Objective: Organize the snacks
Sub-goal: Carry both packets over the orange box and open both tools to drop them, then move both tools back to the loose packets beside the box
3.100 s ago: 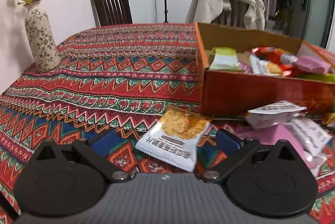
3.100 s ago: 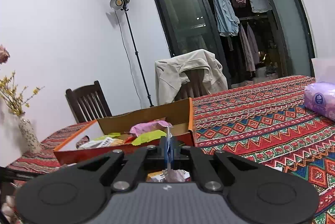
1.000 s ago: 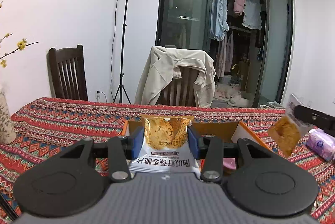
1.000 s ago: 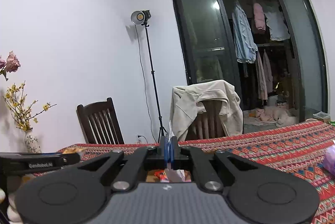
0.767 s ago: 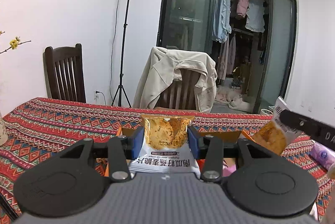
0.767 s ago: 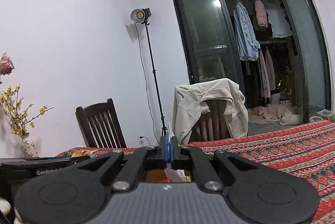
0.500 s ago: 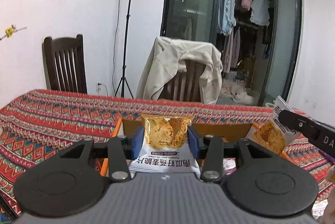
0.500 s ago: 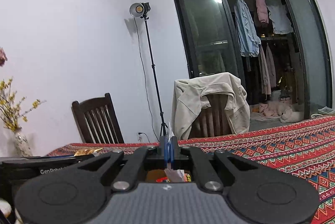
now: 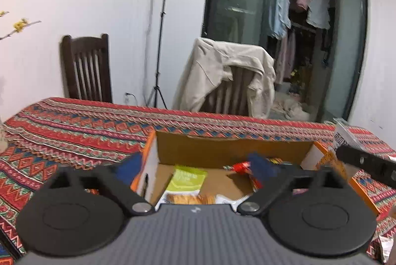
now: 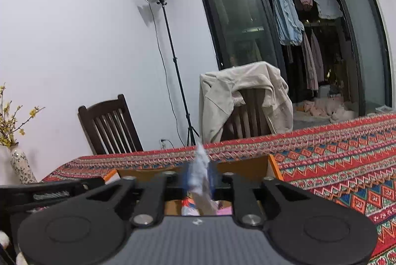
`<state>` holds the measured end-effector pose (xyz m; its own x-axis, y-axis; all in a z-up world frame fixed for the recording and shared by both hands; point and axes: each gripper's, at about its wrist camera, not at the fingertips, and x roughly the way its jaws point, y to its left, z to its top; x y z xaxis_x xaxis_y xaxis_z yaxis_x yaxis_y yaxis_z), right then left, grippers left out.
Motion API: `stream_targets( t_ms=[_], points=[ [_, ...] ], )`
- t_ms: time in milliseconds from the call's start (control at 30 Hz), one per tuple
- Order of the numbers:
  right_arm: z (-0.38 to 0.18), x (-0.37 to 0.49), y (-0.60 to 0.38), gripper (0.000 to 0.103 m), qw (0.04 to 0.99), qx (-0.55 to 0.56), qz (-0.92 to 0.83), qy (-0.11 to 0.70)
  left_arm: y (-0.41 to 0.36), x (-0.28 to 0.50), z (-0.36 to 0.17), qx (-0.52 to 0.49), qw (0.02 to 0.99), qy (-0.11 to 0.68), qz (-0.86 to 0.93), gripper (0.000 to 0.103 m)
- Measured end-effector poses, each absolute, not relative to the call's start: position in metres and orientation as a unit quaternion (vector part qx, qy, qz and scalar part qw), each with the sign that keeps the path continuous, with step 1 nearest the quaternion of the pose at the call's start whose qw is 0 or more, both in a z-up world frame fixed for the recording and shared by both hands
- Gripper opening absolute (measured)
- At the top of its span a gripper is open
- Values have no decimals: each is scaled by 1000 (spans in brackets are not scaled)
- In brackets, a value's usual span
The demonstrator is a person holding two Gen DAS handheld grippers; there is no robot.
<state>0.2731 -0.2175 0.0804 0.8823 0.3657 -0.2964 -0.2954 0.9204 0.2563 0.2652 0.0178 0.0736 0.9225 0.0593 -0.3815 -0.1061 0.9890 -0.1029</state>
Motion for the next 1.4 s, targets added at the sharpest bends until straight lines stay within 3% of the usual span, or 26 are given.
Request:
stream_targets(
  t_ms=[33,100,833,1400],
  points=[
    [79,274,-220,77,963,108,171,178,18,264,74,-64,979,190,43,103],
    [77,274,-221,99,964,108,166,179,20,265,73,-72,977,195,43,103],
    [87,259,-219,103,972,78,138,173,20,261,83,-70,976,195,58,103],
    [98,197,-254,103,973,14,131,191,15,204,102,-60,979,192,46,103]
  ],
)
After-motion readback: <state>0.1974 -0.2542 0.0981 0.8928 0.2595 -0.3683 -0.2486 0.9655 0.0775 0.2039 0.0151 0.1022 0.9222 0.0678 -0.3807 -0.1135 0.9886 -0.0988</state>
